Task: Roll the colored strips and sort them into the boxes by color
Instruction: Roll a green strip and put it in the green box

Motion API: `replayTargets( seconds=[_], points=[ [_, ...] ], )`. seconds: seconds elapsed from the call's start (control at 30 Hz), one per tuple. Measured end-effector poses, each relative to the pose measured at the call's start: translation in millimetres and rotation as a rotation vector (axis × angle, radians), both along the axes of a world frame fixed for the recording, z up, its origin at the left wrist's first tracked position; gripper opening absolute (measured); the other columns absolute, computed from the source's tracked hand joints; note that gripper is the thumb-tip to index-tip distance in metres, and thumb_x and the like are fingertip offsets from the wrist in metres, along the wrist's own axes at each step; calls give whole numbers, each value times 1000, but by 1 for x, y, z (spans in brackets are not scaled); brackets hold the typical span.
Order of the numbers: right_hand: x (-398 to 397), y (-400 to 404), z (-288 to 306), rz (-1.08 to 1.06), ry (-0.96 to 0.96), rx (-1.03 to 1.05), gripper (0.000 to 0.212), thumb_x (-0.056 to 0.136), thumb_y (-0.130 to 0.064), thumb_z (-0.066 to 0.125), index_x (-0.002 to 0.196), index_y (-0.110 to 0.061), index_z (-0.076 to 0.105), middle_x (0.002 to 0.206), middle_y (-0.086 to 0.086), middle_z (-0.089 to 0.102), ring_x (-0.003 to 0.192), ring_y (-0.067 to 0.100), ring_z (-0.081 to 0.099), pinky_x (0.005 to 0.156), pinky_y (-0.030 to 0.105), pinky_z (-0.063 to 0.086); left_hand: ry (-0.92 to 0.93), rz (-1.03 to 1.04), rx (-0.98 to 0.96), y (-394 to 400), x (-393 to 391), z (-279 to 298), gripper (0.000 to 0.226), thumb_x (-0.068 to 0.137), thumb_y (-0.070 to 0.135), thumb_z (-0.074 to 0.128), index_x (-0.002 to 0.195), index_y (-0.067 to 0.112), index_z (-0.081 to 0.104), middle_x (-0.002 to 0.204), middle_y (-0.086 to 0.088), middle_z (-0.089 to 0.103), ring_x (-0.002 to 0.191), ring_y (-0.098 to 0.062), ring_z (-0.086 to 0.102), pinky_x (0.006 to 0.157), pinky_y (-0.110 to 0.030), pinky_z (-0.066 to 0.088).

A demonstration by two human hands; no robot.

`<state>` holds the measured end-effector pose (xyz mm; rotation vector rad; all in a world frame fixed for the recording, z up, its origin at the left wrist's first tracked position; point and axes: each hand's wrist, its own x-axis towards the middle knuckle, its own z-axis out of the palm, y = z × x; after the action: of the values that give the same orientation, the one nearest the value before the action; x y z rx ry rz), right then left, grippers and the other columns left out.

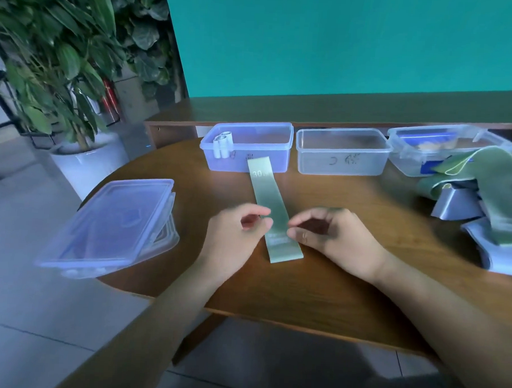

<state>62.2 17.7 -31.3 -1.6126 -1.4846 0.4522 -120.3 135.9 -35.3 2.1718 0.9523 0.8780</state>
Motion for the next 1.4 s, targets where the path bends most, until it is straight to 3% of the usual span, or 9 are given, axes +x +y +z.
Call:
replayTargets(
  seconds=[0.1,0.23,0.53,0.77,0.93,1.4],
  points=[
    [-3,-11,-1,73,-87,-4,17,84,-35,80,99,-26,78,99,-19,74,97,1,68,88,15,48,48,-102,92,-22,-17,1,19,85,40,74,101,31,78,98,20,70,95,0,64,82,-19,54],
    [-3,-17,0,156,-212,-11,26,82,-33,82,106,-23,78,107,-17,73,104,0,66,94,16,48,133,-177,180,-31,-28,3,23,78,46,79,96,31,79,98,19,68,95,0,62,80,-14,50],
    [-8,-20,-1,181,-330,86,12,87,-26,79,97,-18,79,101,-12,73,98,4,68,91,26,53,200,-229,301,-31,-28,1,18,87,44,70,90,28,76,92,17,67,91,0,60,83,-24,50],
    [-19,-36,-1,159,-272,102,10,87,-28,80,91,-19,79,93,-12,73,90,8,70,82,30,54,149,-240,320,-43,-43,-1,18,87,40,72,84,22,76,87,15,67,84,-3,62,76,-26,52],
    [-25,-50,-2,172,-222,104,13,84,-30,81,88,-18,79,89,-11,73,86,10,71,78,33,56,131,-288,337,-52,-53,-6,29,90,48,62,88,22,76,93,17,65,89,-2,61,78,-29,53],
    [-26,-54,-2,256,-243,51,12,86,-29,80,93,-20,77,97,-11,71,96,12,68,85,31,54,153,-305,366,-52,-55,-10,34,89,56,57,88,26,74,111,20,55,105,-2,57,83,-30,54]
  ],
)
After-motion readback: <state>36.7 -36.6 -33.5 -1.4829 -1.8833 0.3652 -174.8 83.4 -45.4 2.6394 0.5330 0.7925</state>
